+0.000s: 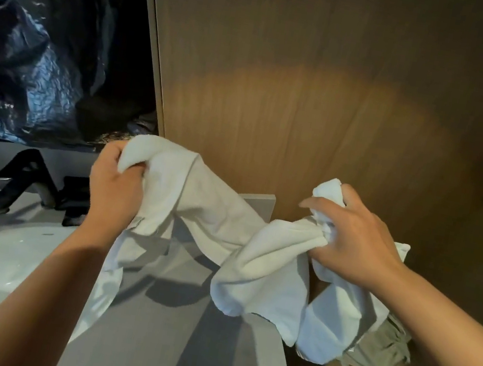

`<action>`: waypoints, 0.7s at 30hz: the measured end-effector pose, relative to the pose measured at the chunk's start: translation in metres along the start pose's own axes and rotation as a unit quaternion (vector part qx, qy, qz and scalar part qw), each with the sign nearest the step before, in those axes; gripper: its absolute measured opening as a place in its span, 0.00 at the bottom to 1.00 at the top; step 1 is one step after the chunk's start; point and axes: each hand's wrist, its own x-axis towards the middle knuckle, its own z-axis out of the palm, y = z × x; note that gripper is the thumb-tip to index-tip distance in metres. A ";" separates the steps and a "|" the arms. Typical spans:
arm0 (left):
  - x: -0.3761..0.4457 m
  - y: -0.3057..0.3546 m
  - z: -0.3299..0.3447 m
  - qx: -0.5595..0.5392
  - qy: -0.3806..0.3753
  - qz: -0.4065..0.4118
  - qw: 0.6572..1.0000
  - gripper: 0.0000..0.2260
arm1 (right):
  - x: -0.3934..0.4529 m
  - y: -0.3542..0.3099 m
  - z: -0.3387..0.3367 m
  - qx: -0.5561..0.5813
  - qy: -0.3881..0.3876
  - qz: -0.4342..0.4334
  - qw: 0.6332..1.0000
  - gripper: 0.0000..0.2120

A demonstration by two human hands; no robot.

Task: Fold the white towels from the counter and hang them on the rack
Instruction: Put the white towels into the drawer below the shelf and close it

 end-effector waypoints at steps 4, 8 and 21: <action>-0.011 -0.031 0.008 0.060 -0.031 -0.016 0.998 0.10 | 0.002 -0.003 0.015 -0.002 -0.018 0.021 1.000 0.25; -0.028 -0.073 0.038 0.066 -0.075 0.032 0.995 0.13 | 0.005 -0.011 0.028 -0.004 -0.034 0.038 0.999 0.26; -0.065 -0.134 0.077 0.335 -0.524 0.125 0.773 0.51 | 0.016 -0.018 0.027 0.039 -0.007 0.048 0.998 0.25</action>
